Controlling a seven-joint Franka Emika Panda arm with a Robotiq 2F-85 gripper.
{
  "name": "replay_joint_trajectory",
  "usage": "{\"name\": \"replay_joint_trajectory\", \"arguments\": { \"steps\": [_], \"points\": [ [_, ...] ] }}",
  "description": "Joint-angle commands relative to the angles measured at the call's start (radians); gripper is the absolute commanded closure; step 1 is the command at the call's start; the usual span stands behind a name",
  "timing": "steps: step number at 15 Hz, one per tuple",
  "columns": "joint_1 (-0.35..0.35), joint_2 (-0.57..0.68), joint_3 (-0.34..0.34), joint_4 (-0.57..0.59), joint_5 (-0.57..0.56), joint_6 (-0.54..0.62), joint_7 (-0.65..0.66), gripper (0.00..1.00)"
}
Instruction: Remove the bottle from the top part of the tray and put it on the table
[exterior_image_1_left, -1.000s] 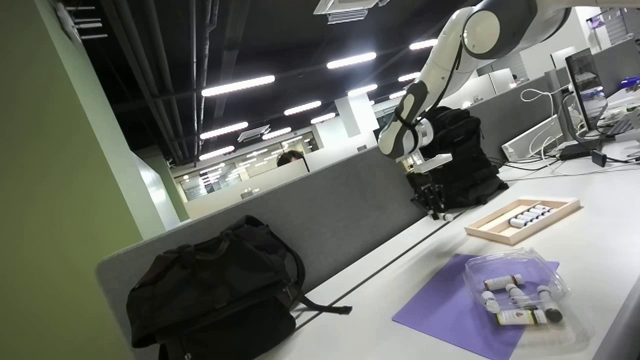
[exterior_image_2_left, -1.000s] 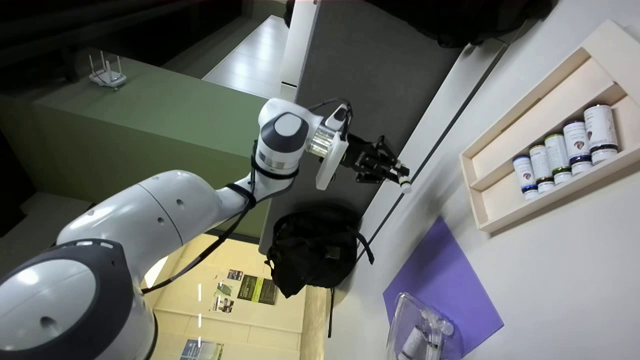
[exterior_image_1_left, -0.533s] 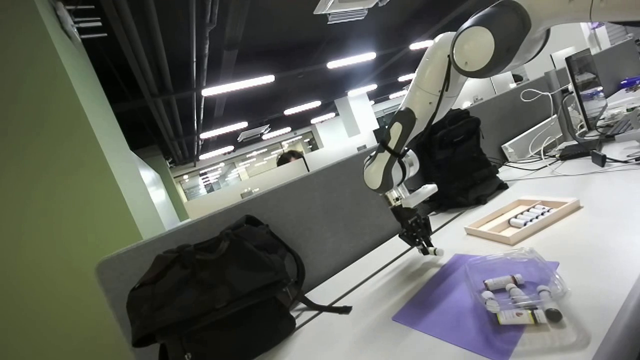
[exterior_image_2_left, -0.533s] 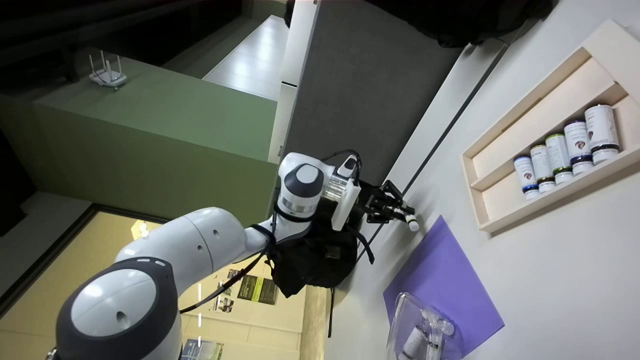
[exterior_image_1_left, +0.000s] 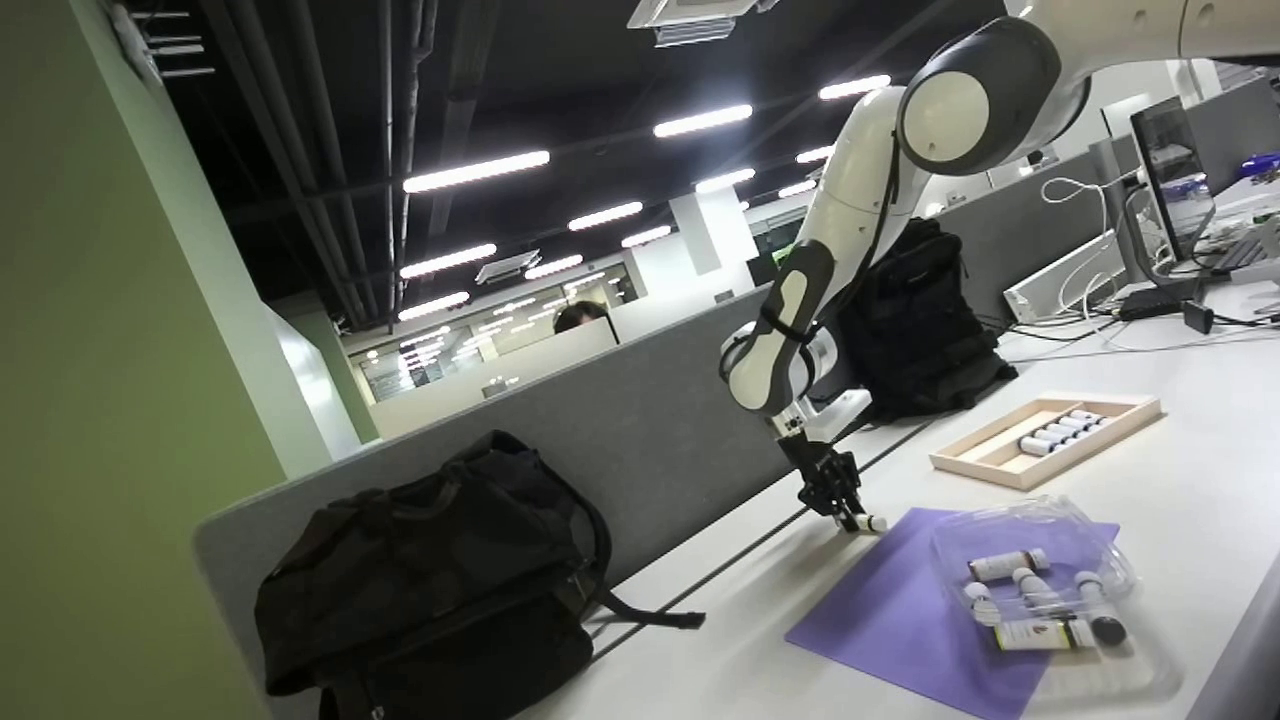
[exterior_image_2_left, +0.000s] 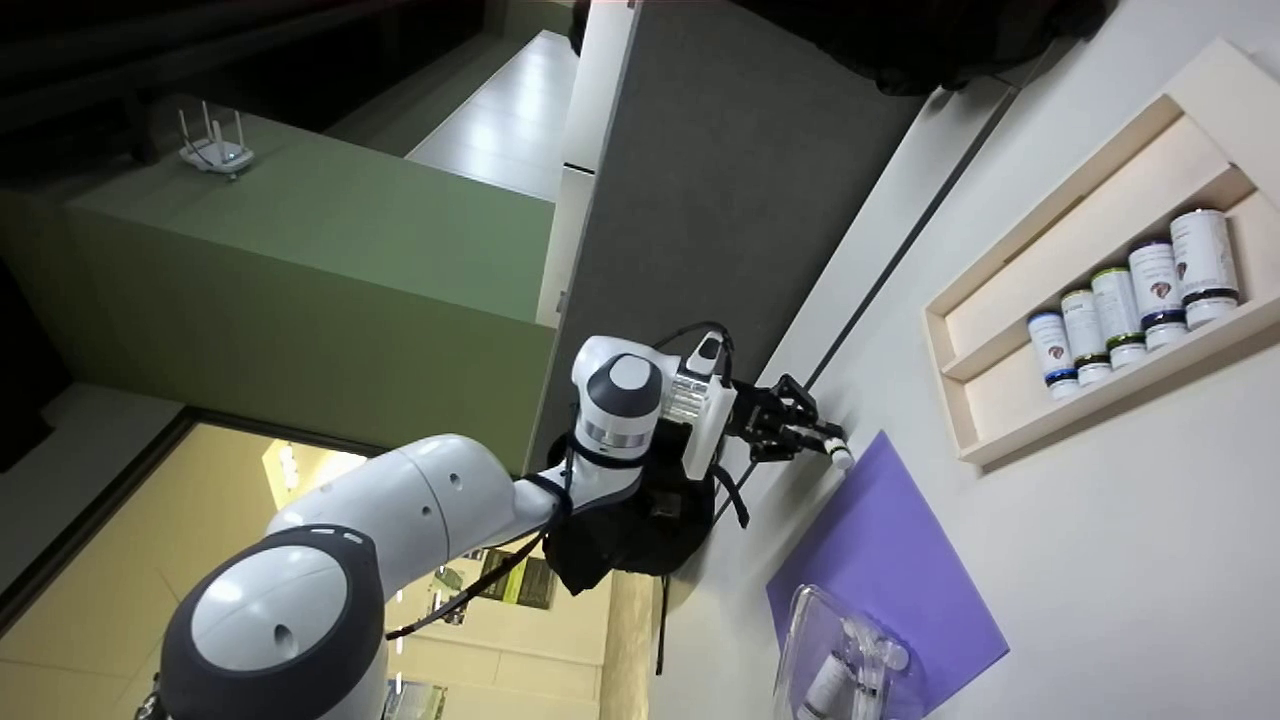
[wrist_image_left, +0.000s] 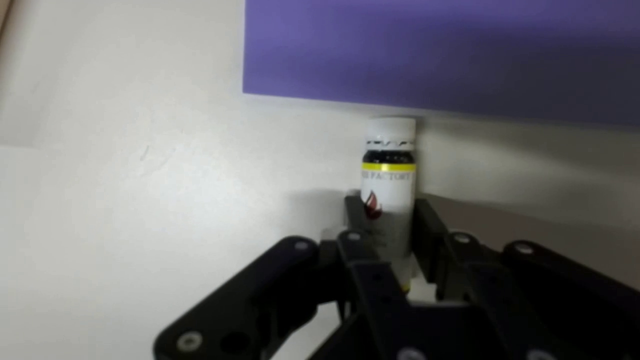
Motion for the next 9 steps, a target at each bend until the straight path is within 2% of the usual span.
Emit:
{"name": "replay_joint_trajectory", "arguments": {
  "steps": [1,2,3,8,9],
  "points": [
    [0.002,0.013,-0.003,0.004,-0.016,0.017,0.017,0.88],
    [0.000,0.009,-0.001,0.011,-0.014,-0.006,0.014,0.38],
    [-0.003,0.001,0.000,0.016,-0.013,-0.021,0.009,0.38],
    [-0.005,-0.117,-0.010,0.012,-0.023,-0.121,0.006,0.09],
    [-0.010,-0.047,0.004,0.028,-0.014,-0.061,0.001,0.27]
  ]
}}
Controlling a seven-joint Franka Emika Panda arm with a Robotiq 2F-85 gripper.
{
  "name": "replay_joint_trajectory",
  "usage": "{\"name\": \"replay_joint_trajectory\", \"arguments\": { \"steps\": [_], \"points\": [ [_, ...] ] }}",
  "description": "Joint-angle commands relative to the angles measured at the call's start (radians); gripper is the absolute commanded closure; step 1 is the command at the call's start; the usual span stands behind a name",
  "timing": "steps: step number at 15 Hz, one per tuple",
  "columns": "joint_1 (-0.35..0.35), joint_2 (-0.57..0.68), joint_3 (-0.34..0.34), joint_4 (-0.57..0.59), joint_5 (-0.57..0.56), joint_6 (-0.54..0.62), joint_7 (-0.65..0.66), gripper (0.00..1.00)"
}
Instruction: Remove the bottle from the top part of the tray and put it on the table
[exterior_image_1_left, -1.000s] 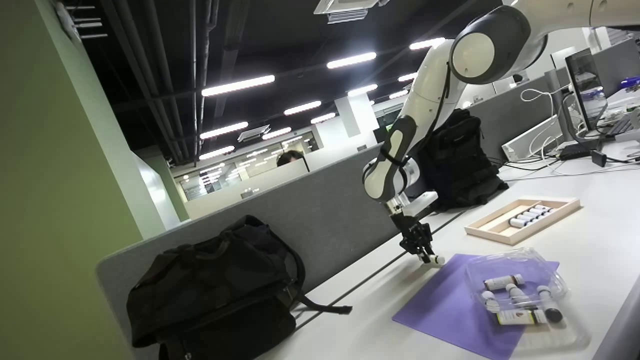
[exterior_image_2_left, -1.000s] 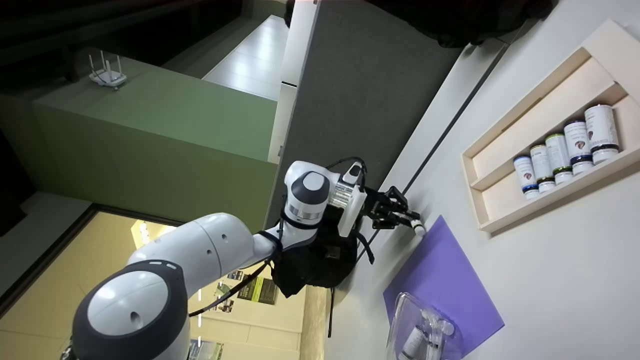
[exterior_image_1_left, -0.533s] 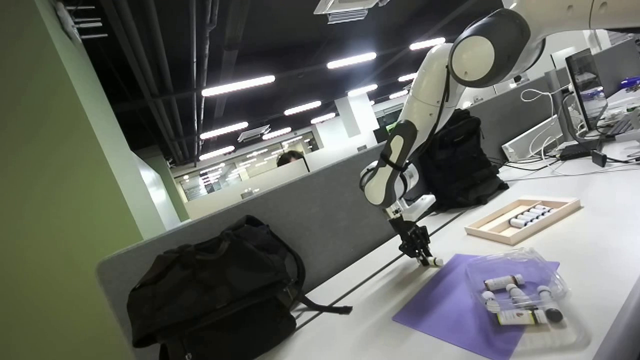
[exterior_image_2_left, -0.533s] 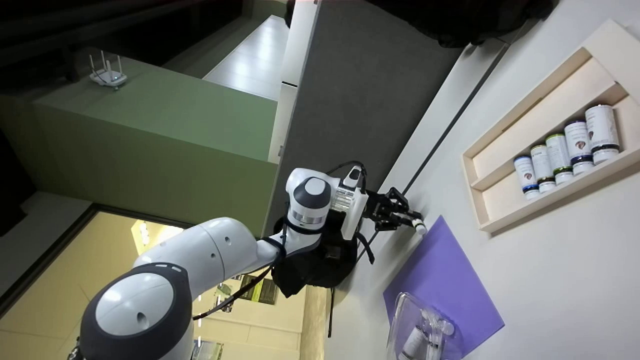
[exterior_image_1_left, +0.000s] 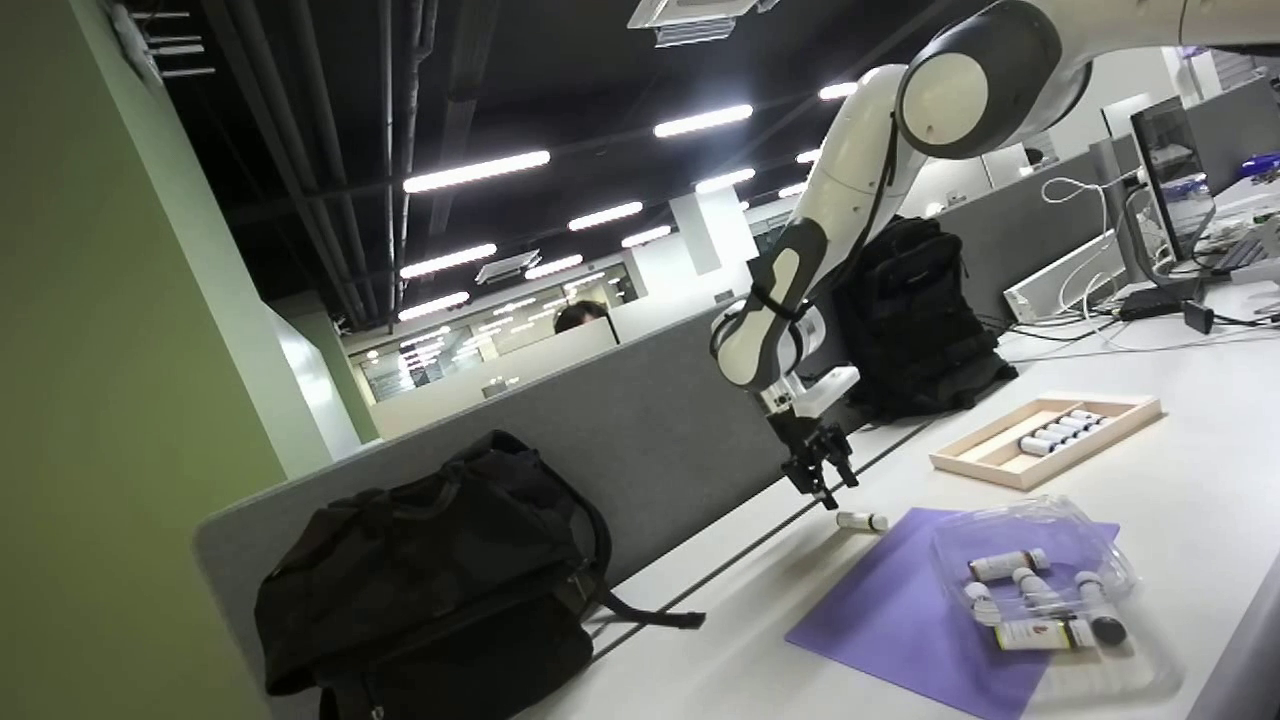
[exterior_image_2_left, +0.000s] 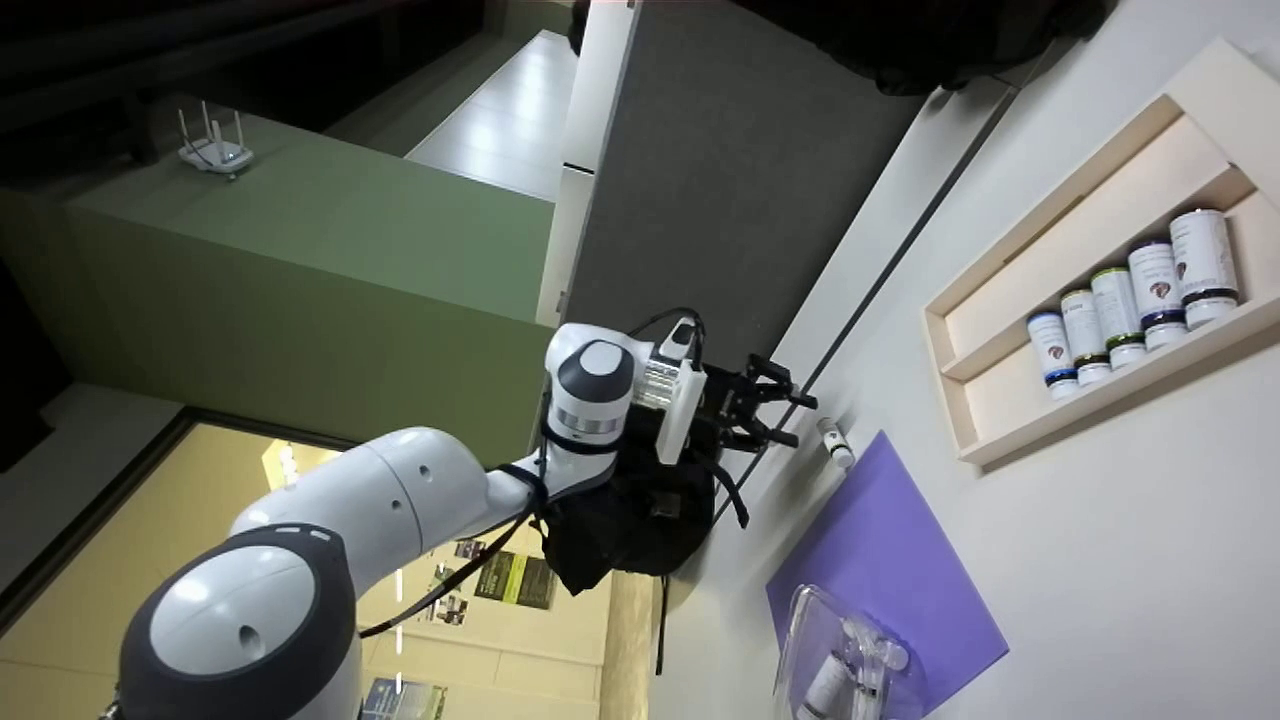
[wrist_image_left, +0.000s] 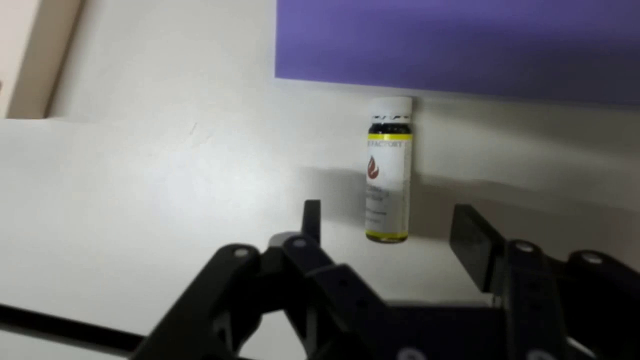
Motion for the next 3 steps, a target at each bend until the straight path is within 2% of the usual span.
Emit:
{"name": "replay_joint_trajectory", "arguments": {
  "steps": [1,3],
  "points": [
    [-0.005,-0.023,0.006,0.006,-0.012,-0.028,0.003,0.22],
    [-0.006,-0.057,0.005,0.005,-0.013,-0.056,0.002,0.10]
  ]
}}
